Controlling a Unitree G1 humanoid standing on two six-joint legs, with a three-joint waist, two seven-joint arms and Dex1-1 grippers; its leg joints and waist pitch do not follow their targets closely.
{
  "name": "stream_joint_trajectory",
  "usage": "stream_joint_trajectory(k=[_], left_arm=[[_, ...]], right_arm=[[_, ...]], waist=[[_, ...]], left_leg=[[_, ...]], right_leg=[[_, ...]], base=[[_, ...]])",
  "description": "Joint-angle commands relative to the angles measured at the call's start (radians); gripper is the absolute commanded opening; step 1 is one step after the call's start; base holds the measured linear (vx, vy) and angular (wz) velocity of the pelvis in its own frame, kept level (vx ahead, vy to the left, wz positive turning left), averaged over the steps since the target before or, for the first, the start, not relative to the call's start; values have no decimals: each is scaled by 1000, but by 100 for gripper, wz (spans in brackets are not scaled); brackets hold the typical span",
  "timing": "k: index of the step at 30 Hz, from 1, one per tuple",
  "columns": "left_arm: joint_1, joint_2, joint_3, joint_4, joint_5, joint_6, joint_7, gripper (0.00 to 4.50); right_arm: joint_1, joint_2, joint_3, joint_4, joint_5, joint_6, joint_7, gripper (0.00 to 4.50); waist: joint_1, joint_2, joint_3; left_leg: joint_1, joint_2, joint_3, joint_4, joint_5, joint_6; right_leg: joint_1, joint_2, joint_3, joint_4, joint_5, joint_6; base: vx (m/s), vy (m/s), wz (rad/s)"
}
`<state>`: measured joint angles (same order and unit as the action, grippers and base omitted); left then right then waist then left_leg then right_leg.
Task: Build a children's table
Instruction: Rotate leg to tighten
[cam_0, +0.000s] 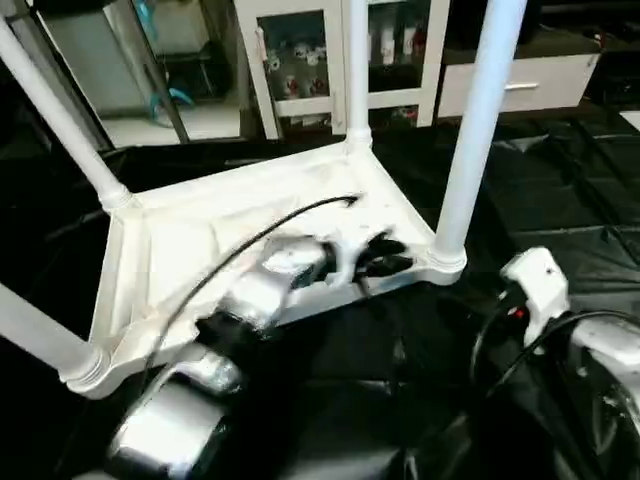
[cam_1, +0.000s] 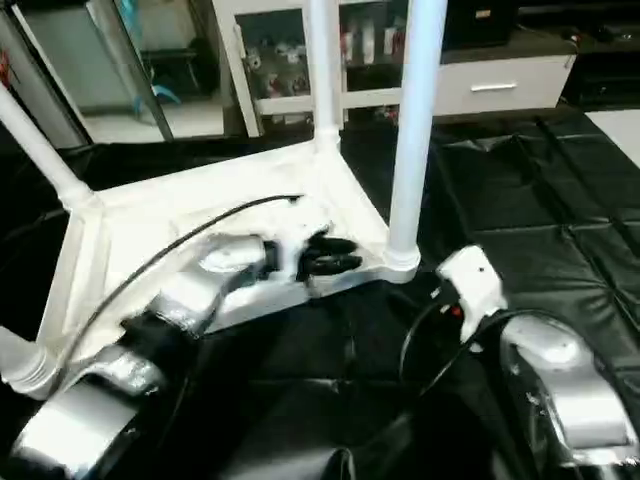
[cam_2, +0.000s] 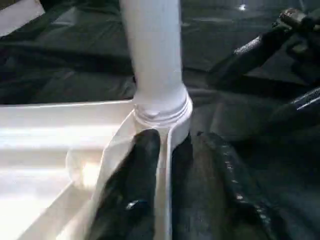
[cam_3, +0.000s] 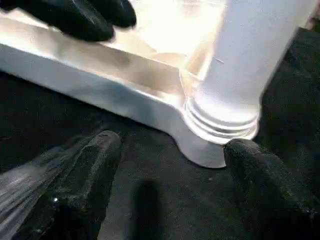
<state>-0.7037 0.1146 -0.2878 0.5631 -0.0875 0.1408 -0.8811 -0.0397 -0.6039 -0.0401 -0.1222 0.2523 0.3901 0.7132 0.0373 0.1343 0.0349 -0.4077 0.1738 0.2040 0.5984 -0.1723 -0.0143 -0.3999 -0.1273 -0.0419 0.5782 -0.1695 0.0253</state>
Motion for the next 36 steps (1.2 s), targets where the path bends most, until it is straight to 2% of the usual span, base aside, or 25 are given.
stream_joint_trajectory(k=[1,2,3,5,6,7,8,10,11,12,13,14,15,16,17,18,19,21,22,24,25,28,31,33,36], left_arm=[[30,48,34,-103,-27,50,-30,171],[52,68,40,-149,-36,67,-40,171],[73,86,42,-189,-37,81,-45,181],[184,195,62,-382,-63,192,-80,191],[221,230,65,-445,-69,229,-92,201],[269,268,69,-519,-81,282,-101,201],[270,269,69,-522,-82,284,-101,201],[327,300,77,-601,-93,337,-93,201],[381,303,104,-643,-92,346,-58,201],[423,300,128,-676,-90,353,-23,201],[427,298,130,-678,-89,354,-18,201],[444,294,138,-688,-86,358,0,201],[464,292,143,-705,-81,363,22,201],[492,286,152,-730,-78,375,56,201],[507,282,158,-747,-80,390,73,201],[534,281,165,-783,-86,416,98,201],[556,276,172,-807,-85,432,115,201],[595,266,184,-839,-78,445,143,201],[624,255,197,-859,-74,452,171,201],[667,241,217,-886,-69,457,213,201],[676,240,220,-891,-67,456,221,201],[700,228,234,-907,-65,457,260,201],[714,217,238,-931,-69,474,291,201],[719,211,240,-939,-72,476,300,201],[730,186,249,-949,-67,464,341,201]], right_arm=[[10,5,7,-40,28,12,29,365],[16,6,12,-51,34,13,37,365],[21,11,18,-61,35,13,35,365],[-23,82,83,-50,16,42,-14,365],[-37,104,105,-45,9,53,-30,365],[-62,126,132,-20,-14,62,-52,365],[-63,127,133,-19,-15,62,-53,365],[-104,157,156,33,-50,74,-87,365],[-173,197,181,128,-99,68,-130,365],[-233,230,198,211,-134,70,-164,365],[-239,233,201,222,-139,69,-167,365],[-266,242,212,264,-161,63,-181,365],[-295,251,230,312,-189,50,-192,365],[-336,265,251,383,-221,33,-203,365],[-356,271,263,418,-236,23,-211,365],[-389,280,288,475,-258,2,-227,365],[-414,285,307,515,-273,-14,-234,365],[-455,299,329,583,-295,-45,-248,365],[-492,319,331,650,-313,-75,-268,365],[-555,350,333,765,-346,-135,-312,365],[-571,356,335,794,-356,-154,-327,365],[-646,393,311,913,-367,-228,-401,365],[-731,426,270,1039,-358,-309,-509,365],[-749,430,262,1074,-356,-325,-528,365],[-770,435,226,1116,-339,-378,-538,365]], waist=[[5,-42,-63],[7,-42,-64],[5,-48,-62],[6,-46,-64],[-10,-43,-59],[-11,-51,-54],[-10,-41,-56],[2,-48,-52],[2,-56,-53],[-10,-63,-49],[-10,-58,-49],[-3,-51,-52],[-2,-48,-49],[-3,-66,-48],[-4,-62,-46],[-6,-61,-47],[-5,-70,-46],[-6,-75,-42],[-7,-77,-43],[-20,-75,-39],[-22,-75,-39],[-22,-76,-36],[-30,-75,-32],[-32,-72,-26],[-36,-74,-21]], left_leg=[[20,40,-24,-70,-214,150],[22,44,-27,-73,-230,141],[23,46,-26,-77,-243,130],[28,50,-32,-81,-253,105],[7,45,-39,-90,-232,100],[8,43,-37,-93,-254,95],[31,46,-33,-92,-304,59],[55,48,-24,-94,-380,-5],[52,46,-26,-94,-382,-14],[29,43,-30,-102,-374,-22],[26,41,-33,-103,-381,-28],[47,44,-28,-100,-408,-45],[56,43,-25,-99,-432,-66],[41,41,-30,-102,-432,-68],[37,42,-31,-106,-441,-71],[42,42,-32,-106,-465,-80],[44,43,-33,-106,-477,-85],[45,41,-33,-107,-506,-87],[45,41,-34,-106,-520,-90],[30,39,-44,-110,-545,-91],[41,39,-43,-108,-579,-98],[54,38,-42,-104,-627,-100],[51,39,-50,-111,-689,-109],[61,39,-48,-111,-730,-112],[62,37,-48,-110,-761,-111]], right_leg=[[36,-18,5,-67,-239,-210],[39,-22,5,-66,-263,-210],[34,-18,5,-69,-289,-201],[32,-20,6,-57,-292,-200],[43,-18,1,-48,-286,-186],[36,-13,0,-58,-318,-173],[22,-11,5,-63,-344,-170],[2,-1,15,-70,-347,-169],[5,-3,16,-65,-333,-174],[17,-9,12,-58,-324,-182],[23,-12,9,-55,-340,-176],[7,-9,14,-63,-367,-159],[-1,-3,17,-67,-354,-158],[12,-7,16,-61,-337,-157],[14,-9,15,-60,-346,-154],[11,-9,15,-63,-368,-143],[10,-11,16,-65,-374,-144],[8,-7,17,-74,-403,-128],[6,-8,17,-74,-412,-125],[17,-13,8,-72,-456,-118],[5,-10,9,-80,-477,-114],[-6,-4,10,-88,-503,-102],[-1,-2,-3,-87,-528,-98],[-11,4,-6,-92,-534,-89],[-12,4,-13,-99,-581,-65]], base=[[0,0,0],[0,0,0],[0,0,0],[0,0,0],[0,0,0],[0,0,0],[0,0,0],[0,0,0],[0,0,0],[0,0,0],[0,0,0],[0,0,0],[0,0,0],[0,0,0],[0,0,0],[0,0,0],[0,0,0],[0,0,0],[0,0,0],[0,0,0],[0,0,0],[0,0,0],[-18,1,-2],[-60,5,-4],[-18,1,0]])
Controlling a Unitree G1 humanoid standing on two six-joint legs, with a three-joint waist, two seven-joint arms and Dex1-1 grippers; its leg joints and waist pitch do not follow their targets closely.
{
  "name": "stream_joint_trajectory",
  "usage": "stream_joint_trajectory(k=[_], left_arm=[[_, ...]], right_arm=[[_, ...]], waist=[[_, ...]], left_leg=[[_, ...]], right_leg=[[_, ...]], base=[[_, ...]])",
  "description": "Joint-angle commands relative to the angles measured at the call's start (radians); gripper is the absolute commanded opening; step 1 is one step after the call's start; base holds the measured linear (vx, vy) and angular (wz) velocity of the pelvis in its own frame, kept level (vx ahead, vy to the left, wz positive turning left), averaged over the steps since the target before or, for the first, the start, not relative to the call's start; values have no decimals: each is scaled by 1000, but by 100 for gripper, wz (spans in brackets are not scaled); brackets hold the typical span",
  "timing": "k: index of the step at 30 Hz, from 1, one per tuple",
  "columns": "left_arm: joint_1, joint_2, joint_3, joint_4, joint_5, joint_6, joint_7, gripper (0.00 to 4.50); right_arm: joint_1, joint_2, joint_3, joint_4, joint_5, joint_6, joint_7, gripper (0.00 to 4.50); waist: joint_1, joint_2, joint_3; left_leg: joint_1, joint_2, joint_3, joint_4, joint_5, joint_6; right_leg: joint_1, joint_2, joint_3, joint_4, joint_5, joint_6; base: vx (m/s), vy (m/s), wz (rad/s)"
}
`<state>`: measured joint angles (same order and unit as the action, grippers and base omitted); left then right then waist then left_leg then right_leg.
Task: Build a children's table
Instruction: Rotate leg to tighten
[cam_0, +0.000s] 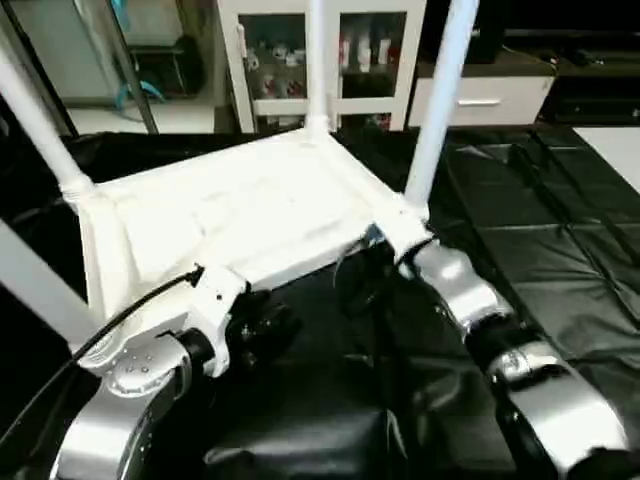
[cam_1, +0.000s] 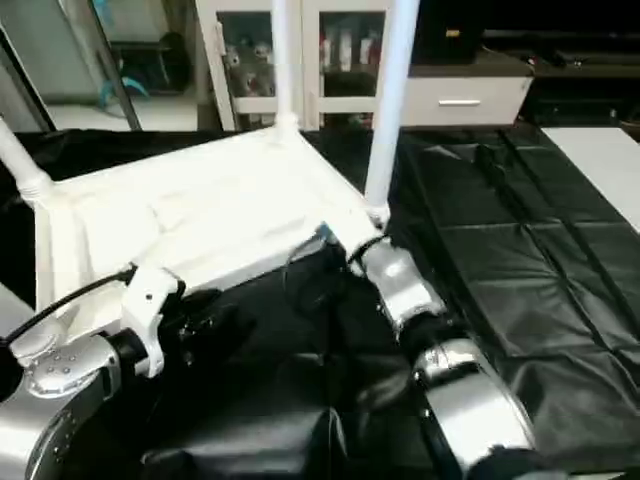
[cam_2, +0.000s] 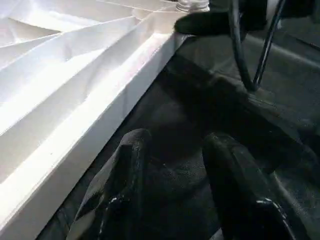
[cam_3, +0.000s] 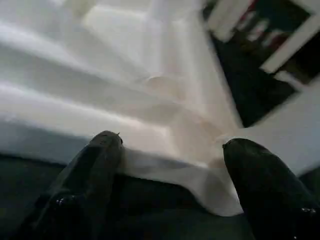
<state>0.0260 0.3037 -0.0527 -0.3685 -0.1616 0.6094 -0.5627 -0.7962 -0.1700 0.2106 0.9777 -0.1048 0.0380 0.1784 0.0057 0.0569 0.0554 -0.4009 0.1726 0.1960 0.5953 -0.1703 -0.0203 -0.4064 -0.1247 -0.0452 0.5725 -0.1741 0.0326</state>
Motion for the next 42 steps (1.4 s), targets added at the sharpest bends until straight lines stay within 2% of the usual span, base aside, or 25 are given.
stream_joint_trajectory(k=[1,5,13,14,15,16,17,18,19,20,21,22,23,25,28,29,30,31,32,33,34,35,36,40,42], left_arm=[[6,-10,18,-19,10,-14,39,201],[23,-32,31,-22,26,-60,90,201],[7,-140,85,-26,63,-110,269,256],[-2,-139,82,-17,74,-107,281,256],[-24,-142,81,8,82,-140,298,256],[-28,-143,81,15,80,-151,297,256],[-28,-143,81,15,80,-151,297,256],[-29,-147,82,22,82,-167,299,256],[-27,-151,85,21,84,-170,303,256],[-26,-155,87,20,85,-172,307,256],[-23,-156,88,15,85,-172,308,256],[-21,-156,87,10,86,-172,308,256],[-19,-153,83,4,89,-171,311,256],[-21,-152,81,-5,91,-173,320,256],[-35,-154,120,-6,93,-182,359,256],[-36,-154,132,-4,96,-200,365,256],[-38,-159,150,-3,87,-206,372,256],[-39,-163,177,-1,69,-217,374,256],[-34,-174,213,-7,13,-234,352,276],[-33,-176,220,-9,-1,-237,345,287],[-24,-179,237,-15,-38,-249,326,297],[-24,-179,237,-15,-38,-249,326,297],[12,-161,264,-19,-77,-295,275,305],[75,-133,324,-16,-118,-385,224,342],[92,-119,353,-4,-113,-405,225,369]], right_arm=[[-8,2,-40,4,34,-40,18,365],[55,-15,-61,-126,87,-81,133,365],[459,-100,-149,-917,334,184,217,365],[485,-96,-152,-951,329,195,193,365],[570,-84,-150,-1029,303,200,157,365],[601,-73,-151,-1052,301,202,144,365],[601,-73,-151,-1052,301,202,144,365],[650,-55,-159,-1108,307,236,135,365],[672,-48,-156,-1127,308,245,132,365],[691,-48,-150,-1153,311,264,130,365],[704,-49,-140,-1170,307,276,127,365],[711,-49,-131,-1182,307,284,125,365],[719,-47,-127,-1205,317,307,117,365],[724,-39,-125,-1231,332,339,101,365],[713,-22,-131,-1222,326,345,87,365],[712,-16,-137,-1225,327,352,88,365],[711,-14,-141,-1227,331,356,94,365],[709,-18,-142,-1225,339,359,110,365],[705,-33,-136,-1221,345,360,136,365],[705,-36,-134,-1221,345,359,140,365],[702,-48,-128,-1220,346,363,154,365],[702,-48,-128,-1220,346,363,154,365],[696,-70,-121,-1218,354,369,188,365],[689,-105,-116,-1228,377,376,247,365],[686,-119,-115,-1238,390,382,276,365]], waist=[[-6,-4,-41],[-6,4,-38],[1,16,-24],[3,21,-24],[68,37,-18],[140,20,-30],[107,-29,-41],[71,-42,-21],[75,-30,-15],[89,-48,-17],[106,-10,-41],[95,-8,-49],[77,9,-49],[60,13,-27],[20,9,-6],[15,22,-5],[29,41,-6],[62,50,-19],[73,24,-19],[63,-21,-16],[56,-43,-18],[64,-34,-26],[79,-22,-38],[74,7,-44],[72,6,-38]], left_leg=[[55,38,-41,-107,-771,-100],[50,41,-44,-120,-792,-98],[50,46,-40,-154,-794,-85],[33,57,-27,-191,-837,-93],[-83,93,10,-290,-915,-112],[-85,76,108,-279,-774,-99],[8,65,102,-197,-618,-110],[146,-10,-43,153,-155,-54],[61,-22,-75,135,-57,-13],[12,-32,-109,91,-113,-20],[86,13,-93,-2,-260,-86],[111,25,-85,-28,-327,-100],[85,38,-85,-67,-393,-95],[57,39,-83,-95,-525,-82],[103,23,-88,-97,-766,-78],[90,31,-94,-115,-795,-69],[10,81,-98,-198,-882,-49],[-20,88,-89,-212,-912,-55],[17,84,-73,-212,-889,-12],[81,20,-79,-87,-637,-66],[80,-5,-78,35,-328,-39],[46,4,-90,12,-251,-32],[16,20,-93,-53,-211,-58],[13,38,-83,-90,-311,-93],[22,37,-79,-92,-384,-93]], right_leg=[[-4,2,-14,-97,-595,-63],[12,4,-29,-102,-599,-47],[28,28,-57,-127,-604,-9],[52,47,-72,-82,-563,-23],[147,56,-56,151,-348,-49],[128,65,-17,185,-351,-49],[62,42,28,116,-656,6],[-154,-106,100,-181,-1300,44],[-74,-91,159,-168,-1308,18],[17,-81,131,-102,-1098,1],[-11,-9,88,-51,-785,-42],[-27,37,71,-26,-548,-70],[2,54,61,-7,-254,-123],[25,40,57,-32,-324,-134],[3,42,-12,-121,-706,-4],[27,46,-30,-115,-663,0],[121,42,-39,46,-417,-40],[143,32,-36,107,-236,-59],[102,27,8,110,-197,-38],[15,-50,56,-68,-756,-9],[-12,-106,73,-140,-1065,-7],[19,-104,76,-123,-1048,-13],[43,-56,48,-86,-862,-26],[46,-4,25,-56,-454,-92],[38,-6,24,-65,-503,-93]], base=[[0,0,0],[0,0,0],[-7,-2,0],[-111,-31,1],[-111,-31,1],[-119,-62,19],[70,-184,28],[70,-184,28],[115,-146,2],[0,0,0],[0,0,0],[-89,-36,34],[-145,-33,23],[-118,3,8],[-94,34,-6],[-70,14,-11],[-70,14,-11],[-116,-13,-3],[-90,-81,2],[-90,-81,2],[-9,-98,-8],[0,0,0],[0,0,0],[0,0,0],[0,0,0]])
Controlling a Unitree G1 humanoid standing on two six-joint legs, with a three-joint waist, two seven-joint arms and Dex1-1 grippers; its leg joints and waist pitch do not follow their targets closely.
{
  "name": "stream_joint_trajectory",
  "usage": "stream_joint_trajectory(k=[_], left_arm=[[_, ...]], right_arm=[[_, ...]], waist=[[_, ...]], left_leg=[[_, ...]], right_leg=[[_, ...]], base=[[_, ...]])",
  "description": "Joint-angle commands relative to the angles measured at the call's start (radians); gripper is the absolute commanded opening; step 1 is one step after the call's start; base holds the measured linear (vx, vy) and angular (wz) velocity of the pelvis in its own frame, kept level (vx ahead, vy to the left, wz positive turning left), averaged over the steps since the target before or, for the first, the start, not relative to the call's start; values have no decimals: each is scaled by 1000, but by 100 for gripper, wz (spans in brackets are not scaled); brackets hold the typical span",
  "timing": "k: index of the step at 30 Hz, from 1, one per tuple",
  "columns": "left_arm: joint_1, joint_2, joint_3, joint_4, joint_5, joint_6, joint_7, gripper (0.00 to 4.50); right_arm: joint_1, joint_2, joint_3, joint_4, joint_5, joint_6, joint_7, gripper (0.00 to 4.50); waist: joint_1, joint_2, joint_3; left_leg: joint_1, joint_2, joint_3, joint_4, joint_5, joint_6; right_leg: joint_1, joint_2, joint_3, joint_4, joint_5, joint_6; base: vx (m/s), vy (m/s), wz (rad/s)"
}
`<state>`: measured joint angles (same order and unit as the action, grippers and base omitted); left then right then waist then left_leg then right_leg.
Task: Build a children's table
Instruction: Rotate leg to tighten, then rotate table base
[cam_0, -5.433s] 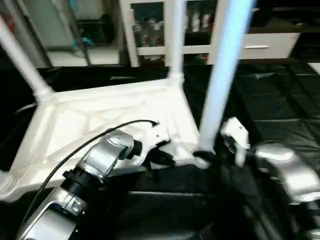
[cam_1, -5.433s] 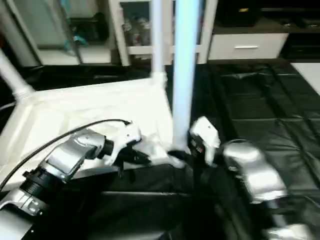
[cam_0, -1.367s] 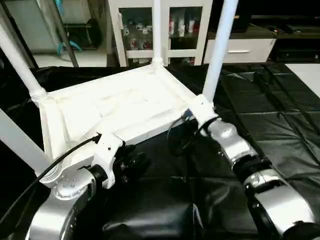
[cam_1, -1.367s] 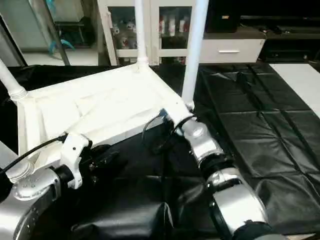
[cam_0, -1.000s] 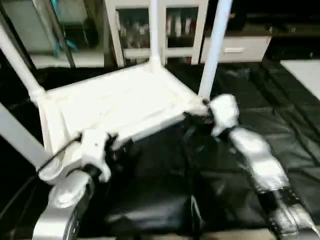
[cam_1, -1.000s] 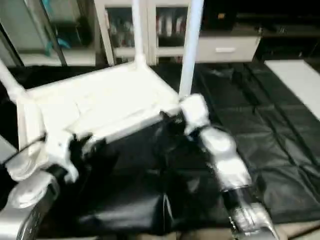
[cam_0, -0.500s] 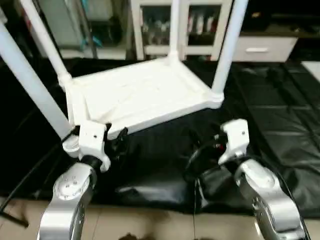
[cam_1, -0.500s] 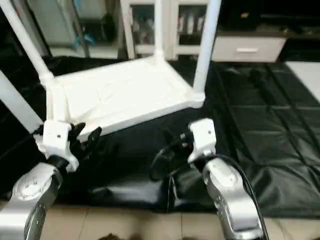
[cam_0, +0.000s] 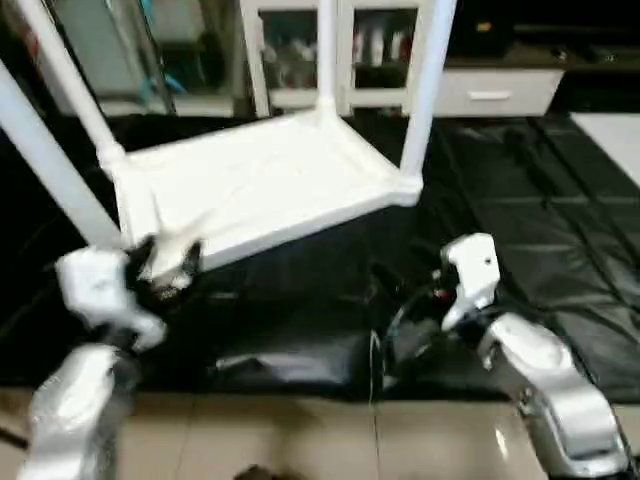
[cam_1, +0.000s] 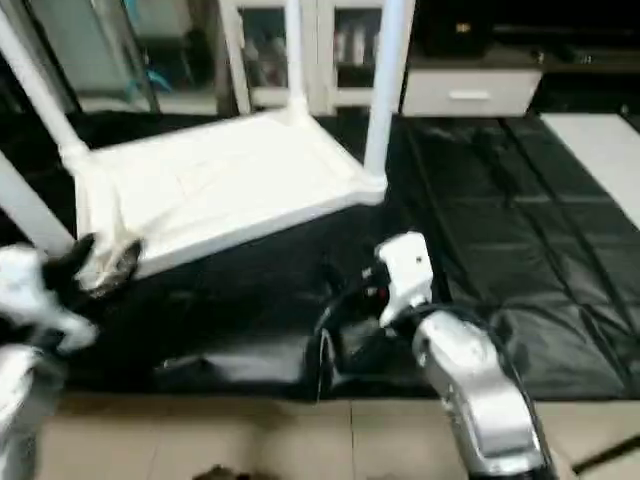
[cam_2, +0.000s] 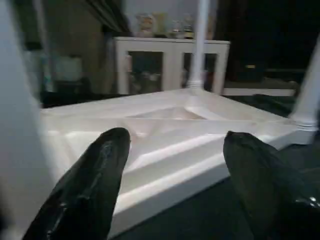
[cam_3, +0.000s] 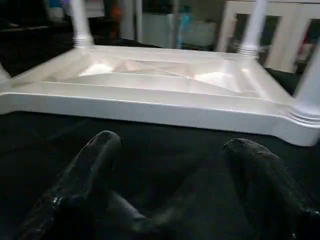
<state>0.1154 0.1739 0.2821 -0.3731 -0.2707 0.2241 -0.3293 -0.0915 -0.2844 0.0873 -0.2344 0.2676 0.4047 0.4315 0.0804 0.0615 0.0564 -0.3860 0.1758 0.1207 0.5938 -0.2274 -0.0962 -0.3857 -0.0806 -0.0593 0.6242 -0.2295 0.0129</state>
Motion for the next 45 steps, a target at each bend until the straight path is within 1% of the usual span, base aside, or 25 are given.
stream_joint_trajectory(k=[1,2,3,4,7,13,15,17,18,19,22,23,24,25,27,29,30,32,35,37,38,39,41,42,45], left_arm=[[3,12,19,0,-4,-20,-8,369],[0,20,36,10,13,-18,11,384],[0,20,36,10,13,-18,11,396],[-20,27,67,28,19,-23,38,405],[-74,50,122,89,14,-15,94,428],[-153,76,152,179,-35,-3,98,447],[-205,91,163,240,-52,2,93,447],[-249,103,173,291,-79,11,71,447],[-269,108,176,313,-93,17,57,447],[-294,116,178,346,-93,14,56,447],[-313,122,181,371,-93,10,57,447],[-380,150,190,476,-80,0,62,447],[-397,158,191,502,-77,1,62,447],[-403,161,191,513,-76,1,62,447],[-425,172,185,542,-81,3,41,447],[-432,181,141,519,-159,74,-93,447],[-432,186,121,512,-190,100,-146,447],[-429,188,113,506,-195,107,-159,447],[-366,233,-53,369,-304,256,-410,447],[-366,246,-155,316,-343,316,-505,447],[-370,245,-170,313,-345,322,-515,447],[-401,231,-240,314,-322,325,-547,447],[-412,225,-260,317,-312,324,-557,447],[-455,193,-328,345,-255,296,-575,447],[-549,103,-403,454,-147,219,-539,447]], right_arm=[[-19,-5,8,-26,18,15,24,365],[-18,-13,9,-34,26,20,42,365],[-18,-13,9,-34,26,20,42,365],[-19,-22,6,-49,52,32,68,365],[-16,-61,15,-89,102,71,139,365],[-10,-104,13,-144,181,130,222,365],[-11,-117,15,-157,204,151,252,365],[-14,-121,17,-160,207,157,260,365],[-15,-120,18,-159,205,156,260,365],[-18,-119,22,-156,199,152,257,365],[-21,-121,23,-155,199,153,256,365],[-28,-123,37,-154,187,148,255,365],[-30,-123,41,-154,185,147,255,365],[-31,-123,42,-155,183,147,255,365],[-31,-126,45,-158,182,148,256,365],[-26,-134,42,-164,182,148,258,365],[-23,-137,40,-166,182,148,259,365],[-22,-138,40,-165,181,147,259,365],[-5,-164,34,-165,169,132,272,365],[5,-188,32,-165,163,122,285,365],[7,-192,31,-165,162,120,287,365],[12,-207,29,-165,151,112,291,365],[13,-211,28,-164,148,110,291,365],[13,-218,25,-163,145,106,290,365],[12,-225,17,-166,148,108,290,365]], waist=[[-2,3,-38],[0,10,-39],[0,8,-39],[2,13,-42],[5,14,-47],[7,14,-54],[10,15,-62],[12,10,-64],[13,14,-68],[12,9,-71],[8,12,-76],[9,24,-79],[8,20,-83],[8,29,-84],[9,26,-83],[11,44,-83],[12,34,-81],[13,34,-77],[20,40,-69],[24,33,-67],[30,35,-67],[27,30,-65],[24,28,-68],[16,26,-67],[0,23,-70]], left_leg=[[11,32,-3,-90,-343,-18],[16,34,-5,-91,-358,-23],[17,36,-4,-92,-361,-24],[15,38,-4,-96,-344,-25],[17,36,1,-93,-310,-18],[15,36,5,-91,-309,-12],[15,35,8,-84,-254,-1],[18,34,11,-83,-264,-2],[12,33,9,-82,-237,-5],[12,34,10,-80,-216,-3],[8,32,10,-75,-148,6],[11,29,11,-71,-141,6],[18,25,12,-64,-124,9],[16,26,9,-64,-108,9],[17,28,13,-64,-119,7],[20,30,13,-66,-135,-3],[20,30,15,-68,-156,-10],[23,33,17,-73,-203,-12],[30,40,18,-84,-289,-22],[37,40,25,-84,-331,-26],[40,41,28,-85,-333,-24],[33,40,29,-88,-324,-18],[29,38,33,-86,-291,-11],[15,36,31,-88,-264,-3],[18,35,34,-82,-245,8]], right_leg=[[14,-51,39,-121,-471,-71],[13,-54,40,-123,-490,-69],[14,-53,40,-124,-481,-69],[19,-49,39,-121,-413,-73],[22,-44,45,-112,-329,-79],[18,-49,52,-108,-339,-83],[21,-46,52,-101,-244,-99],[17,-45,53,-98,-222,-113],[23,-45,52,-89,-182,-121],[23,-44,52,-87,-146,-125],[33,-41,49,-71,5,-153],[31,-40,49,-69,23,-154],[31,-38,50,-67,64,-155],[35,-39,48,-64,86,-157],[36,-41,48,-65,103,-167],[34,-43,47,-64,87,-177],[33,-43,49,-65,60,-185],[32,-43,49,-69,12,-189],[23,-46,54,-78,-124,-177],[15,-45,57,-86,-180,-172],[13,-46,57,-87,-197,-167],[18,-46,56,-89,-205,-157],[21,-49,57,-89,-206,-143],[32,-52,54,-87,-206,-135],[30,-51,55,-94,-201,-131]], base=[[0,0,0],[0,0,0],[0,0,0],[0,0,0],[0,0,0],[0,0,0],[29,-1,1],[0,0,0],[0,0,0],[51,3,-5],[54,14,-5],[0,0,0],[0,0,0],[0,0,0],[0,0,0],[0,0,0],[0,0,0],[0,0,0],[0,0,0],[0,0,0],[0,0,0],[0,0,0],[0,0,0],[0,0,0],[0,0,0]])
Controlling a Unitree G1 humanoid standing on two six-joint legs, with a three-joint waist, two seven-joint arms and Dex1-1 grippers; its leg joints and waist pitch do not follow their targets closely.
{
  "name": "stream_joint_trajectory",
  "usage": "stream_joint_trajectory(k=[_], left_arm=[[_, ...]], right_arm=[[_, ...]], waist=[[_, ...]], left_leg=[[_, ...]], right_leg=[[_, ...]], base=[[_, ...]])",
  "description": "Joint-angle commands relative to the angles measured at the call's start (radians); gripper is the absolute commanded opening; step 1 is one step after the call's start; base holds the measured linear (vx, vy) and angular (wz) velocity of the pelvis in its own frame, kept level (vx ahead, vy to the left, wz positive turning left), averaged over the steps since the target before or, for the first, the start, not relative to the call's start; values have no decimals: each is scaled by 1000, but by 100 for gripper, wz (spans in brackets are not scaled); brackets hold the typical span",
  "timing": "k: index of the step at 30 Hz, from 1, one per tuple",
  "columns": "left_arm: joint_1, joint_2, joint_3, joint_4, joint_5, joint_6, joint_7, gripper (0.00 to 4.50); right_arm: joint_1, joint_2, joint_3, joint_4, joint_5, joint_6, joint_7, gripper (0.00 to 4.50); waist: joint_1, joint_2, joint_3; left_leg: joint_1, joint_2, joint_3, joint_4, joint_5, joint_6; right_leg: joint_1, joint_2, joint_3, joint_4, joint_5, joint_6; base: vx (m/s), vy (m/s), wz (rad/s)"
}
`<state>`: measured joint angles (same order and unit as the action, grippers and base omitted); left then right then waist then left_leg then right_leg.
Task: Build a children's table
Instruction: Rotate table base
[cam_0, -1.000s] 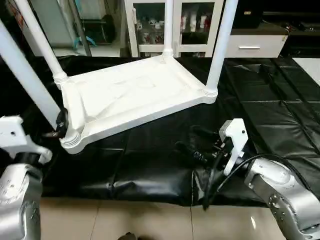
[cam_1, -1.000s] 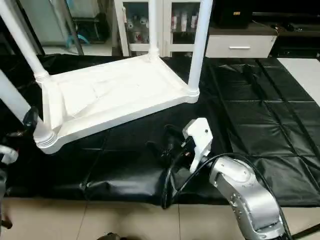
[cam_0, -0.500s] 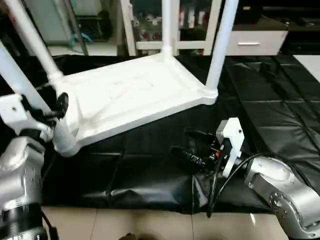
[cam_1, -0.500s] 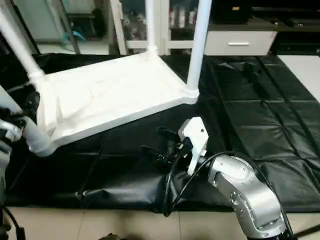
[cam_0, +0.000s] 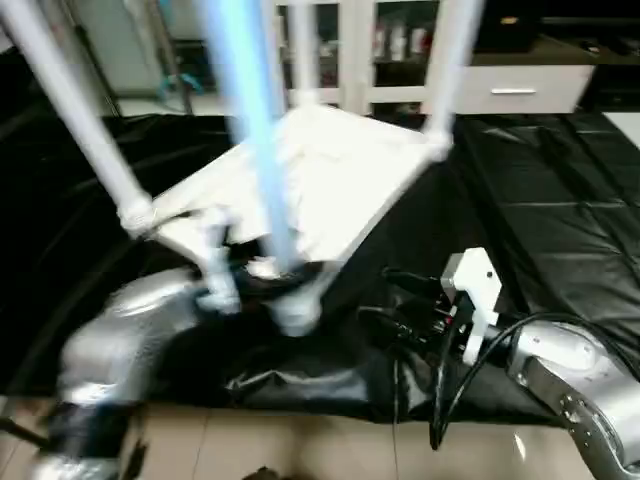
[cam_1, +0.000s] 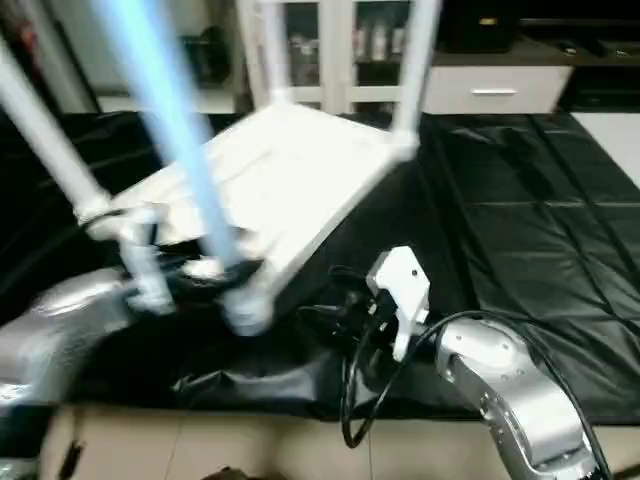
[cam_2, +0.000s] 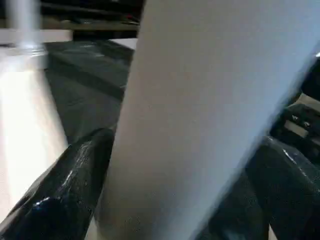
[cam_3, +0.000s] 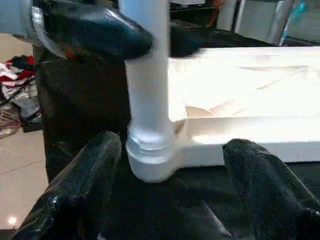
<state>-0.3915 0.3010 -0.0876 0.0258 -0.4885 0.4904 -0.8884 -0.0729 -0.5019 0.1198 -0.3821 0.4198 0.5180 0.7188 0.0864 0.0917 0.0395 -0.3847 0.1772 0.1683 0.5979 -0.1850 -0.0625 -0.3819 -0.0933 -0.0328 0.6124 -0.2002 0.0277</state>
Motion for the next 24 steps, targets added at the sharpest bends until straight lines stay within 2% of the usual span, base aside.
stream_joint_trajectory(k=[1,2,4,5,6,9,12,13,17,18,19,20,22,24], left_arm=[[-71,-51,-51,97,105,-74,42,447],[-71,-51,-51,97,105,-74,42,447],[-138,-115,-89,195,163,-139,88,447],[-187,-162,-116,264,180,-181,120,447],[-208,-182,-127,291,186,-197,133,447],[-240,-219,-158,331,205,-229,133,447],[-237,-224,-166,338,226,-243,116,447],[-229,-211,-167,335,239,-254,103,447],[-171,-107,-165,289,242,-254,9,447],[-161,-83,-166,282,235,-249,-16,447],[-157,-74,-167,279,232,-247,-27,447],[-135,2,-172,260,222,-226,-98,447],[-123,52,-175,250,214,-203,-149,447],[-134,108,-186,292,256,-213,-192,447]], right_arm=[[-6,-10,-17,-20,-5,-5,2,365],[-6,-10,-17,-20,-5,-5,2,365],[-3,-17,-23,-26,-4,-2,2,365],[2,-23,-29,-34,-1,0,3,365],[5,-27,-33,-38,1,2,3,365],[17,-38,-48,-49,2,4,-1,365],[24,-44,-53,-51,1,2,-4,365],[26,-45,-54,-52,0,2,-6,365],[29,-47,-56,-55,2,2,-9,365],[29,-47,-56,-56,3,2,-8,365],[30,-47,-56,-56,3,2,-8,365],[30,-48,-54,-54,3,3,-5,365],[30,-50,-53,-52,3,2,-2,365],[26,-54,-48,-43,0,-1,3,365]], waist=[[-7,-10,-54],[-6,-11,-55],[-10,-13,-57],[-10,-12,-61],[-8,-9,-65],[-7,-12,-69],[-8,-13,-68],[-8,-6,-67],[-20,-12,-61],[-25,-5,-62],[-26,-5,-61],[-30,-5,-60],[-33,0,-58],[-36,4,-56]], left_leg=[[17,32,-13,-82,-284,-21],[17,32,-13,-82,-279,-17],[7,31,-15,-79,-236,-4],[13,31,-12,-74,-227,4],[12,31,-14,-71,-206,10],[8,32,-13,-64,-149,42],[6,33,-12,-62,-139,74],[9,34,-12,-63,-155,76],[8,34,-12,-70,-202,73],[10,35,-13,-72,-218,65],[12,36,-13,-73,-229,61],[14,36,-13,-76,-251,51],[14,37,-15,-82,-267,36],[20,37,-15,-85,-299,18]], right_leg=[[28,-39,28,-85,-240,-143],[29,-40,29,-87,-241,-141],[37,-40,27,-83,-200,-146],[33,-38,27,-84,-176,-149],[37,-39,26,-79,-139,-161],[41,-38,24,-69,-22,-197],[44,-41,22,-69,-9,-221],[42,-42,21,-72,-38,-224],[40,-40,20,-79,-137,-213],[37,-41,21,-80,-173,-207],[34,-40,20,-82,-190,-204],[32,-38,21,-83,-217,-199],[29,-38,22,-81,-242,-189],[24,-37,22,-83,-252,-186]], base=[[0,0,0],[0,0,0],[0,0,0],[0,0,0],[0,0,0],[0,0,0],[0,0,0],[0,0,0],[0,0,0],[0,0,0],[0,0,0],[0,0,0],[0,0,0],[0,0,0]])
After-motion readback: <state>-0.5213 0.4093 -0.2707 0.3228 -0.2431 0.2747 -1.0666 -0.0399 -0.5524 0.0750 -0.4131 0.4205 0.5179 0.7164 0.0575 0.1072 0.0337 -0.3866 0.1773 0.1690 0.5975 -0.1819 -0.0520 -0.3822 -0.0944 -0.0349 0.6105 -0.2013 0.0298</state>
